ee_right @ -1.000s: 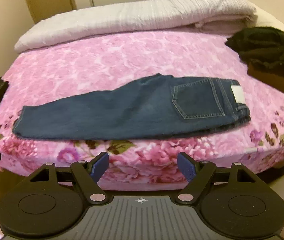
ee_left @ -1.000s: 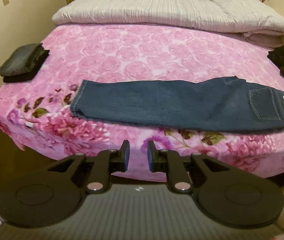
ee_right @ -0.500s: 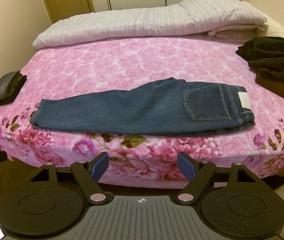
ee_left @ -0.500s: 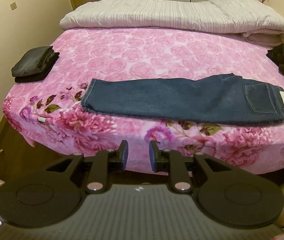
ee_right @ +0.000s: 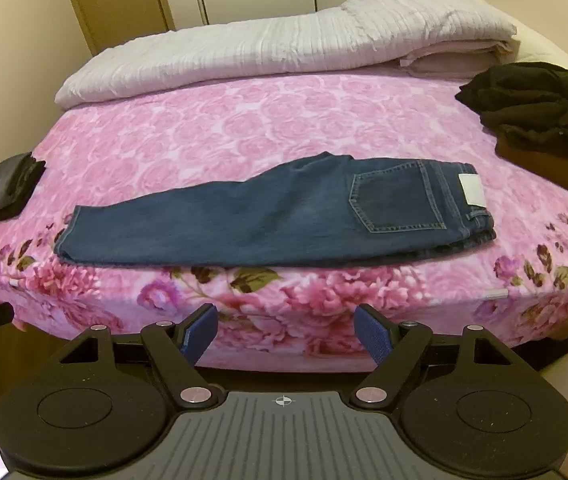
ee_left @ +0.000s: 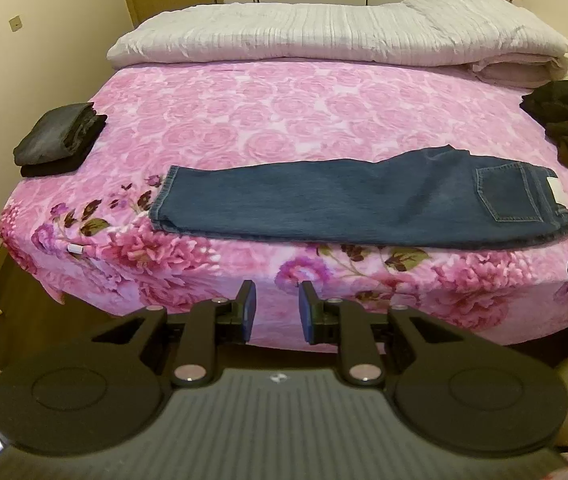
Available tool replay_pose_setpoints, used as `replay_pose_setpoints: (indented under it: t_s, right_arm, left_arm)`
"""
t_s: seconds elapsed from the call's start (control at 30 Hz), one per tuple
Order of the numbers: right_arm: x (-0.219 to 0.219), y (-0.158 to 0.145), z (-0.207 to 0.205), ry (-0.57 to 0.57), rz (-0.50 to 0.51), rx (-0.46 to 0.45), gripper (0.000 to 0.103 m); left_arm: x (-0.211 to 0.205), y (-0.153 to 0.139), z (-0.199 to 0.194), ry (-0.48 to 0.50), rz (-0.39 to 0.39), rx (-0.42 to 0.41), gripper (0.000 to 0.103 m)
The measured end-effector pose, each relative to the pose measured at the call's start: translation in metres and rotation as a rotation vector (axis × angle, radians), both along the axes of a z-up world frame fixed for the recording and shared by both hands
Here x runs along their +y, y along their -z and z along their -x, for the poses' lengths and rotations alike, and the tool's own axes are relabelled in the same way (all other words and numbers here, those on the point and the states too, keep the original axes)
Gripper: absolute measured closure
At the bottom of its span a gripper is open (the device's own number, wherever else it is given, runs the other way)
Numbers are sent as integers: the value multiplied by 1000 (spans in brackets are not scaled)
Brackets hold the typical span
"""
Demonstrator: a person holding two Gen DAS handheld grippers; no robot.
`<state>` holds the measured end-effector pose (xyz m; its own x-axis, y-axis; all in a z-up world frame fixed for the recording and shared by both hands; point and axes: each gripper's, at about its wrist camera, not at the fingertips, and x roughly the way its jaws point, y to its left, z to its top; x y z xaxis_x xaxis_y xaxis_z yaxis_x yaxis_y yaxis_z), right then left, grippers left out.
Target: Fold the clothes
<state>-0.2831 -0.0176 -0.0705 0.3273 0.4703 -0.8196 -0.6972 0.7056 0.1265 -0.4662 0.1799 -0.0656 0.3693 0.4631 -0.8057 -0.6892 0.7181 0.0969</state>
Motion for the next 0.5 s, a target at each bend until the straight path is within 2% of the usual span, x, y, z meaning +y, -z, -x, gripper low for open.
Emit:
replay_pose_setpoints:
  t_s: [0.23,0.37,0.5]
  right_arm:
    - [6,11,-8,23,14,39,25]
    - [16,19,-17,42,21,69,25]
    - [32,30,-30,67,52,92,25]
  left_arm:
    - [15,16,-9,5,68,6,83]
    - [39,27,-16,-17,146,-23,83]
    - [67,40,-26,-35,176,-29,83]
